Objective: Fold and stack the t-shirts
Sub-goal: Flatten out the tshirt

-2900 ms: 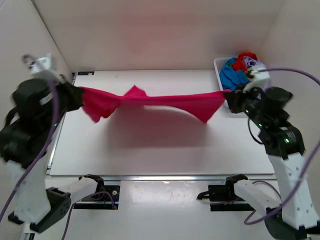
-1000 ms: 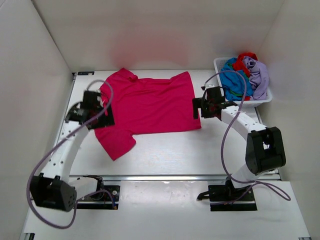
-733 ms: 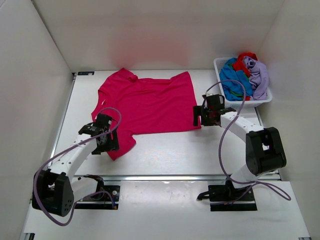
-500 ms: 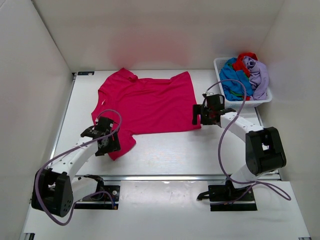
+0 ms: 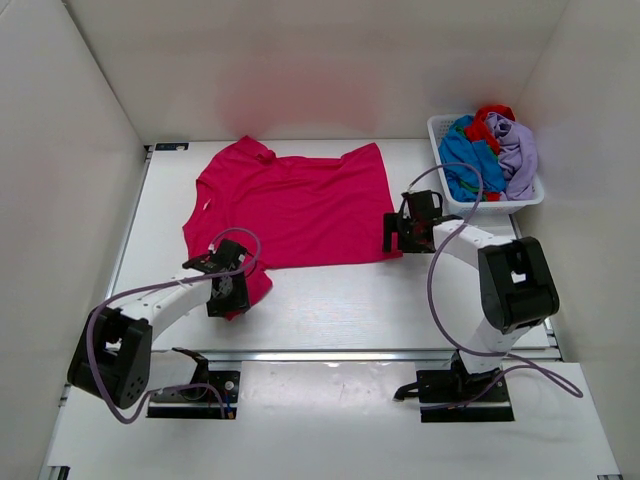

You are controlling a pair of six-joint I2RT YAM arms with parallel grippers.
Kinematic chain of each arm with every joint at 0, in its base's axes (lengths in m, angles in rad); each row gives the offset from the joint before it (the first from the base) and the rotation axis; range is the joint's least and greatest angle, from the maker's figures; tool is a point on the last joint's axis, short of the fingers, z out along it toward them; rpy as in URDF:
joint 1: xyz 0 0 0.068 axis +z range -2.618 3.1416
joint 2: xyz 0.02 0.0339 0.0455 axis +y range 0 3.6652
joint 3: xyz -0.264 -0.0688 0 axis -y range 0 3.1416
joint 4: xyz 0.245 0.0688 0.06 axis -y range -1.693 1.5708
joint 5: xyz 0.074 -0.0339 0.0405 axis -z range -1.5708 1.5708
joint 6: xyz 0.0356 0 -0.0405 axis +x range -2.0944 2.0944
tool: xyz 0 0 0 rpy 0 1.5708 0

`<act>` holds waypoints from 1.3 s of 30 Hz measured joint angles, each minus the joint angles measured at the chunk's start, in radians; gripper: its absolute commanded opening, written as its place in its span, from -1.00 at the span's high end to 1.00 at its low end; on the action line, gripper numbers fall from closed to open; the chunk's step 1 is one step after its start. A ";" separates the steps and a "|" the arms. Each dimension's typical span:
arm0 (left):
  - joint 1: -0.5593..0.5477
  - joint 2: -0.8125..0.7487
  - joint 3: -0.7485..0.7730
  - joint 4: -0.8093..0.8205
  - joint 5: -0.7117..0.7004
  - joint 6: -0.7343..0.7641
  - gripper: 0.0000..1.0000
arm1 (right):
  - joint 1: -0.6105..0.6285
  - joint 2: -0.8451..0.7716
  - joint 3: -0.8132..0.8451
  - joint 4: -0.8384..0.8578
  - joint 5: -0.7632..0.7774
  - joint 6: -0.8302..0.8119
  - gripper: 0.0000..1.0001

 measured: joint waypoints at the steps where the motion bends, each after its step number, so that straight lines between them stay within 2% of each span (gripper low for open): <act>1: 0.001 0.004 0.000 0.002 -0.001 -0.003 0.21 | 0.000 0.010 0.007 0.000 0.006 0.002 -0.68; 2: 0.002 0.011 0.000 0.003 -0.001 -0.008 0.37 | 0.001 0.016 0.014 0.000 0.014 0.005 -0.64; 4: 0.002 0.014 0.001 0.012 -0.002 -0.009 1.00 | 0.004 0.030 0.028 0.000 0.026 0.009 -0.34; 5: 0.002 0.014 0.002 0.013 -0.003 -0.011 1.00 | 0.004 0.039 0.036 0.003 0.027 0.014 -0.11; 6: 0.002 0.014 0.002 0.013 -0.003 -0.008 1.00 | 0.004 0.048 0.046 -0.002 0.030 0.015 0.00; 7: 0.003 0.014 0.002 0.014 -0.003 -0.007 1.00 | 0.005 0.060 0.060 -0.005 0.031 0.020 0.01; 10: 0.005 0.012 0.002 0.014 -0.002 -0.008 1.00 | 0.017 0.082 0.098 -0.042 0.053 0.035 -0.14; 11: 0.005 0.010 0.001 0.013 -0.001 -0.008 1.00 | 0.029 0.082 0.103 -0.058 0.064 0.042 -0.29; 13: 0.006 0.007 0.000 0.014 0.001 -0.008 1.00 | 0.058 0.077 0.104 -0.086 0.079 0.061 -0.32; 14: 0.006 0.006 -0.001 0.015 0.002 -0.008 1.00 | 0.073 0.073 0.100 -0.100 0.082 0.072 -0.26; 17: 0.006 0.001 -0.002 0.015 0.006 -0.007 1.00 | 0.105 0.065 0.092 -0.127 0.086 0.089 0.12; 18: 0.007 -0.003 -0.002 0.015 0.006 -0.006 1.00 | 0.110 0.065 0.092 -0.131 0.092 0.094 0.43; 19: 0.011 -0.011 -0.003 0.014 0.007 -0.005 1.00 | 0.110 0.065 0.092 -0.136 0.096 0.099 0.65; 20: 0.014 -0.024 -0.003 0.014 0.012 -0.002 1.00 | 0.109 0.065 0.092 -0.144 0.099 0.105 1.00; 25: 0.074 -0.125 0.010 -0.026 0.037 0.027 1.00 | 0.126 0.045 0.083 -0.182 0.138 0.131 1.00; 28: 0.118 -0.227 0.082 -0.108 0.036 0.044 1.00 | 0.151 -0.065 0.045 -0.256 0.153 0.128 1.00; 30: 0.150 -0.330 0.173 -0.148 0.027 0.045 1.00 | 0.170 -0.195 0.037 -0.336 0.148 0.121 1.00; 33: 0.184 -0.455 0.393 -0.205 0.003 0.048 1.00 | 0.182 -0.407 0.087 -0.467 0.106 0.107 0.99; 36: 0.181 -0.482 0.627 -0.237 -0.030 0.058 1.00 | 0.165 -0.537 0.201 -0.572 0.065 0.092 1.00; 39: 0.175 -0.460 0.743 -0.227 -0.035 0.074 1.00 | 0.098 -0.566 0.290 -0.603 0.001 0.064 1.00</act>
